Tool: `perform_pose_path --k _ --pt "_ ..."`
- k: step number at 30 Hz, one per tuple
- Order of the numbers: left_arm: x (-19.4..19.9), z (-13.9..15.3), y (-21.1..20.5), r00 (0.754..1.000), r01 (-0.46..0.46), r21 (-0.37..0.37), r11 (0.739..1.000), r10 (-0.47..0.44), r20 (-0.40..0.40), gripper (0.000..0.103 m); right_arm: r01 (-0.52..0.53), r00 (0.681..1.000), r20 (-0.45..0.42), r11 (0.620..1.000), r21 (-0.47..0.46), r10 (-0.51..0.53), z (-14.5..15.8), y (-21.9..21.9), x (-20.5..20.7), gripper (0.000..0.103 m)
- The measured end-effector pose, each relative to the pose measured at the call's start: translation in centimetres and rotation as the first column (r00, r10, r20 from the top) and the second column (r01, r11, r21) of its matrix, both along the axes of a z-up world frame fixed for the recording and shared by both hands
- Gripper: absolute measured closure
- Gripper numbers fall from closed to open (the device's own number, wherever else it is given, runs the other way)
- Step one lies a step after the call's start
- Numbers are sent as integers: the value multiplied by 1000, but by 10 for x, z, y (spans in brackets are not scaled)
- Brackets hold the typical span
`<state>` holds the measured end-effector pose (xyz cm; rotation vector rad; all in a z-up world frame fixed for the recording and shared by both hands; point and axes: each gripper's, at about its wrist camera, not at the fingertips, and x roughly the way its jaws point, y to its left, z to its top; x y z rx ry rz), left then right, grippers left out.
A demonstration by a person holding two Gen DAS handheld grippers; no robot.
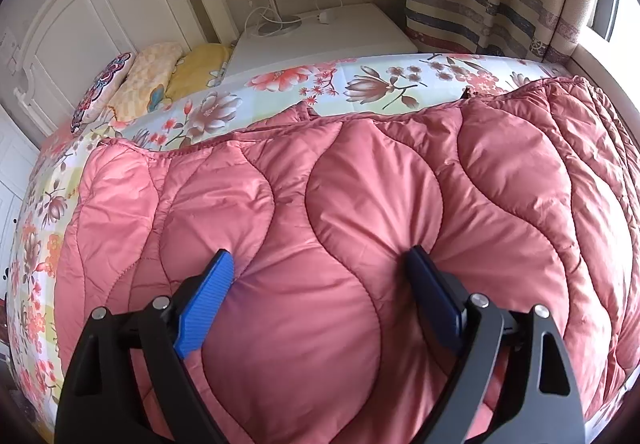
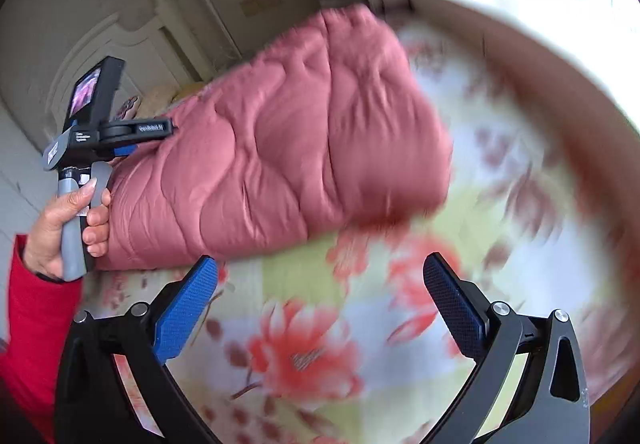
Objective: Fold large clothes
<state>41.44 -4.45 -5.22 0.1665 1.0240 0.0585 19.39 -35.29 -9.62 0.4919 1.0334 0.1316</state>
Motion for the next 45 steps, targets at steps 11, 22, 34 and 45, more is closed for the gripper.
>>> perform_pose_path --k 11,22,34,45 --pt "0 -2 0 1000 0 -15 1000 0 -1 13 152 985 41 947 284 -170 -24 -3 47 4" --pt "1 -4 10 1000 -5 -65 998 5 -10 13 311 937 48 891 330 -345 -31 -24 84 29" --pt "-24 7 8 1000 21 40 999 -21 10 17 223 954 164 959 176 -252 -10 -11 86 52" --pt "-10 -19 16 999 -10 55 998 12 -40 2 109 931 345 992 61 -124 51 14 89 57"
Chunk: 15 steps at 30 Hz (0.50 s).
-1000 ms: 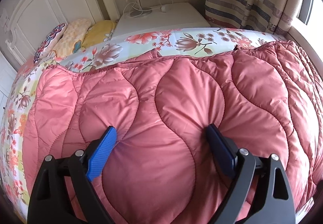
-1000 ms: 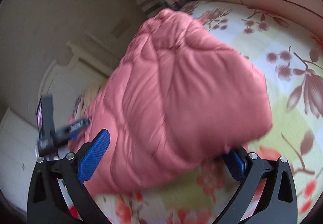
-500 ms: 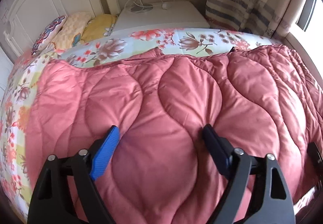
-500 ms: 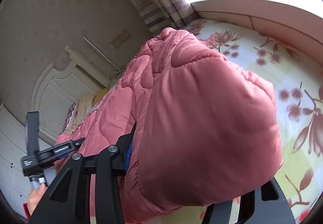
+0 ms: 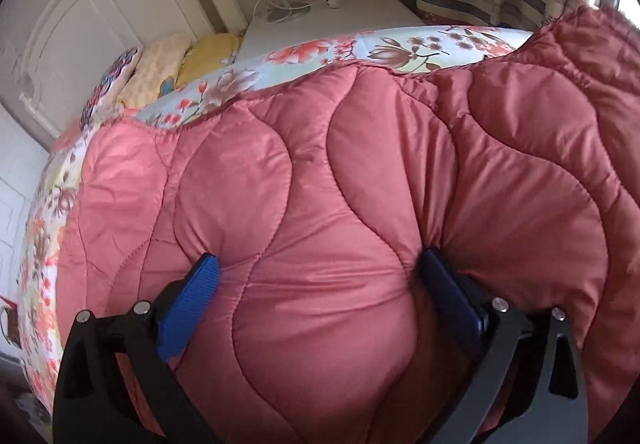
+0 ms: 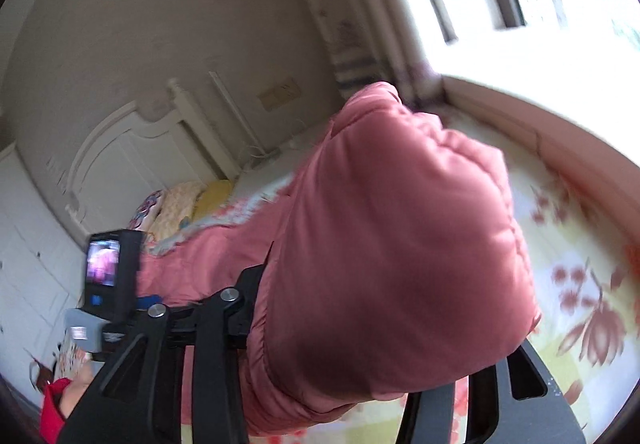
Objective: Fold large clothes
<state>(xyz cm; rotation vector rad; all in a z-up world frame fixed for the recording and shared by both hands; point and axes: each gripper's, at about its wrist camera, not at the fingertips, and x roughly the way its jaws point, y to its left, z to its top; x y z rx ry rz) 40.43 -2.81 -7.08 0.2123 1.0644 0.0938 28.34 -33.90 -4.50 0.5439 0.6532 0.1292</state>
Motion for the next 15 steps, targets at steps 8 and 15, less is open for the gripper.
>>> perform_pose_path --k 8,15 --pt "1 -3 10 1000 -23 -54 998 22 -21 2 -248 954 140 959 -136 266 73 74 7 57" --pt "1 -4 17 999 -30 -110 993 26 -34 2 -463 860 101 849 -254 500 81 151 15 56"
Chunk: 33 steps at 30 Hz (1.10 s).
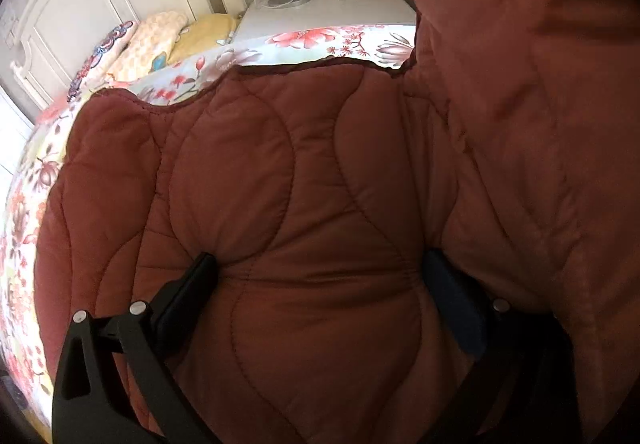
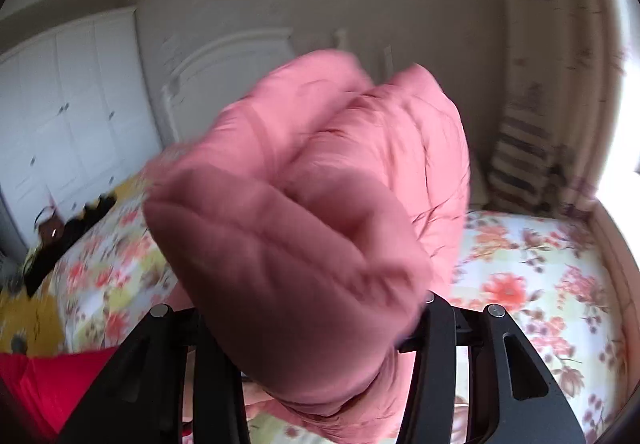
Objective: Fold large clothes
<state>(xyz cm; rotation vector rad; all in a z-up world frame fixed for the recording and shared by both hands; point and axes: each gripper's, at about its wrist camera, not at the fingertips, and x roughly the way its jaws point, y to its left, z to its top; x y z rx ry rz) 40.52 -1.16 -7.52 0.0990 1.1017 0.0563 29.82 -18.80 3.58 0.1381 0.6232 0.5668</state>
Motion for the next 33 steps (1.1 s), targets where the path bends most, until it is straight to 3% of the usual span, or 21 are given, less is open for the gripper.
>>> perform_pose_path --k 3,7,13,16,19,21,25,28,30,33 --pt "0 2 8 1000 0 -54 999 0 -1 2 -29 1000 -1 999 -34 29 -4 11 5 56" --pt "-4 7 14 1000 7 -62 998 -7 -5 2 -48 998 -41 999 11 48 -4 3 15 56" --pt "-5 30 41 999 5 -90 996 -8 -34 3 5 999 -50 1000 -11 -6 3 -5 14 57" --pt "-22 50 69 1000 -19 -41 999 20 24 5 23 998 -50 1000 -13 -24 7 -9 13 57" --pt "-37 62 105 993 -82 71 994 75 89 5 33 999 -35 999 -42 -35 12 -9 10 57" --pt "-34 49 128 992 -116 104 988 112 51 5 30 999 -25 998 -61 -32 16 -5 7 57" --pt "-26 20 152 989 -143 7 990 143 -22 2 4 1000 -4 994 -105 -5 22 17 4 57" --pt "-25 13 156 987 -156 -42 987 154 -39 2 -48 999 12 981 -190 51 24 51 -2 57" --pt "-25 13 158 988 -149 -57 987 147 -39 2 -96 995 14 964 -250 103 21 74 -6 57" --pt "-27 10 174 988 -147 -130 981 140 -62 2 -227 973 -42 907 -354 227 0 121 -5 57"
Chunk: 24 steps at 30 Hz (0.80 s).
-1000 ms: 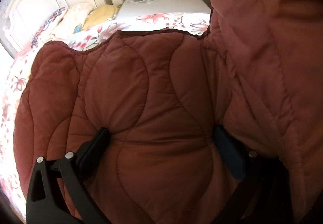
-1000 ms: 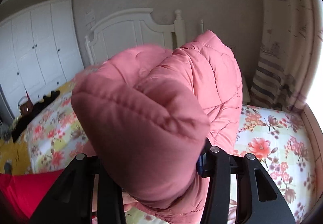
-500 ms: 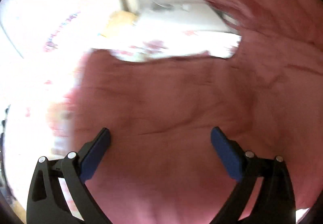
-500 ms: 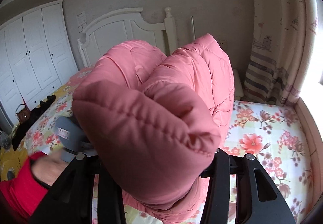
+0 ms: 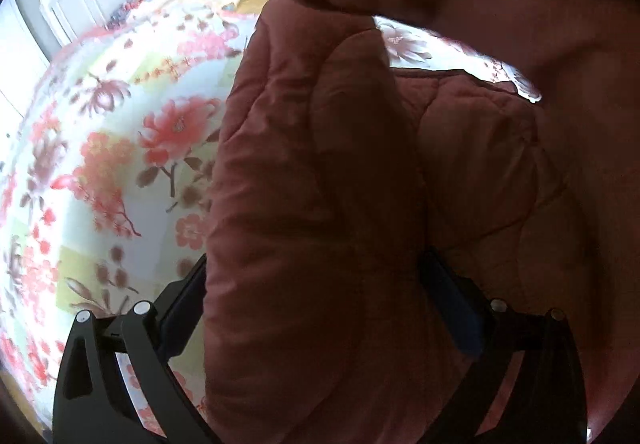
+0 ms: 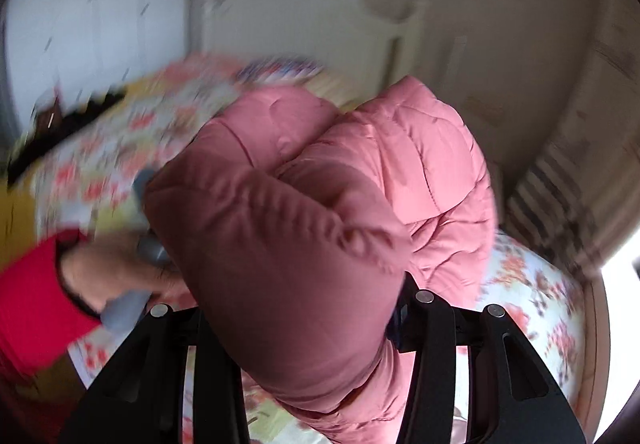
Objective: Fold large clothes
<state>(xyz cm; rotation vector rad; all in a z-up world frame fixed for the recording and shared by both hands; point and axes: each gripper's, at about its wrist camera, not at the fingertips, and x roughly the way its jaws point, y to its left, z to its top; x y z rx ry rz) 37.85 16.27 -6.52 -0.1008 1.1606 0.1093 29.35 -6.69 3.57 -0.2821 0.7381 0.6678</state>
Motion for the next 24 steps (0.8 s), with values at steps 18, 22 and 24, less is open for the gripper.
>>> perform_pose_path --k 18,22,24 --pt "-54 111 109 975 -135 154 979 104 196 5 -130 991 1 938 -322 137 -75 91 -18 38" --pt "-38 130 55 977 -6 249 968 -47 206 5 -122 986 49 902 -415 156 -86 106 -27 36" --pt "-19 129 30 977 45 311 949 -106 184 5 -122 981 76 872 -474 178 -90 113 -32 35"
